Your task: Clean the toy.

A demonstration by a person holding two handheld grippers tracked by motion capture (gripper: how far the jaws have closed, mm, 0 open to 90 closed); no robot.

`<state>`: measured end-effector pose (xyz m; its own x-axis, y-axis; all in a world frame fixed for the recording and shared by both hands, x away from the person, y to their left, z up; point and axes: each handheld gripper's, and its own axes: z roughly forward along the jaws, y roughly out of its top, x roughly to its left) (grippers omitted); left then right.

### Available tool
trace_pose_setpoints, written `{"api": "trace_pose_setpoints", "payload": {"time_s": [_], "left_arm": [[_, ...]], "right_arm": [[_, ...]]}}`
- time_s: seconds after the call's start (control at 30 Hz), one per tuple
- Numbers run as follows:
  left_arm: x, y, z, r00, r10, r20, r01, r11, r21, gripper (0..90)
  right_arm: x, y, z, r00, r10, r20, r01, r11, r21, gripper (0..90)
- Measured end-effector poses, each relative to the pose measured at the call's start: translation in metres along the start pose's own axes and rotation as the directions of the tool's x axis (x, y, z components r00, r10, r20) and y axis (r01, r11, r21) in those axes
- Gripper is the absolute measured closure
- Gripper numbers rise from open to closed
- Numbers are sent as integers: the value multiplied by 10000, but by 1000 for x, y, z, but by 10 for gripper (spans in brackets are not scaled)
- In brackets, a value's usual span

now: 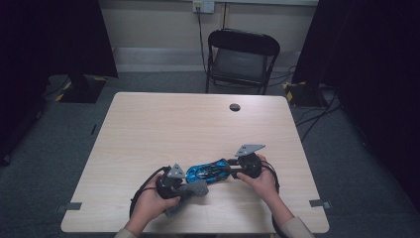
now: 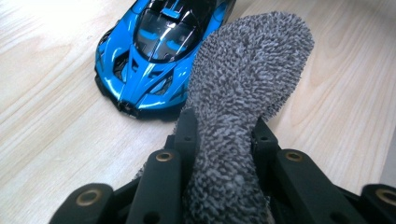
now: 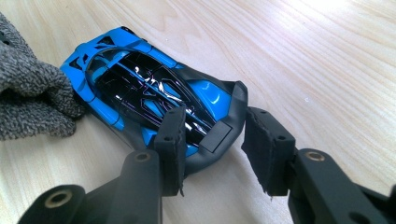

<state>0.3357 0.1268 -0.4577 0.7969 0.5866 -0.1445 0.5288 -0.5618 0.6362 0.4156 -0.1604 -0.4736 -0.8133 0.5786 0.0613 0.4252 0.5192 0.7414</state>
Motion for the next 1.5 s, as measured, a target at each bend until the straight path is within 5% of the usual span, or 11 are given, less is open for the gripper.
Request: {"api": "trace_pose_setpoints", "payload": {"time_s": [1.5], "left_arm": [[18, -26, -25, 9965, -613, -565, 615, 9981, 8, 717]], "right_arm": [[1, 2, 1, 10000, -53, -31, 53, 10000, 59, 591]]}}
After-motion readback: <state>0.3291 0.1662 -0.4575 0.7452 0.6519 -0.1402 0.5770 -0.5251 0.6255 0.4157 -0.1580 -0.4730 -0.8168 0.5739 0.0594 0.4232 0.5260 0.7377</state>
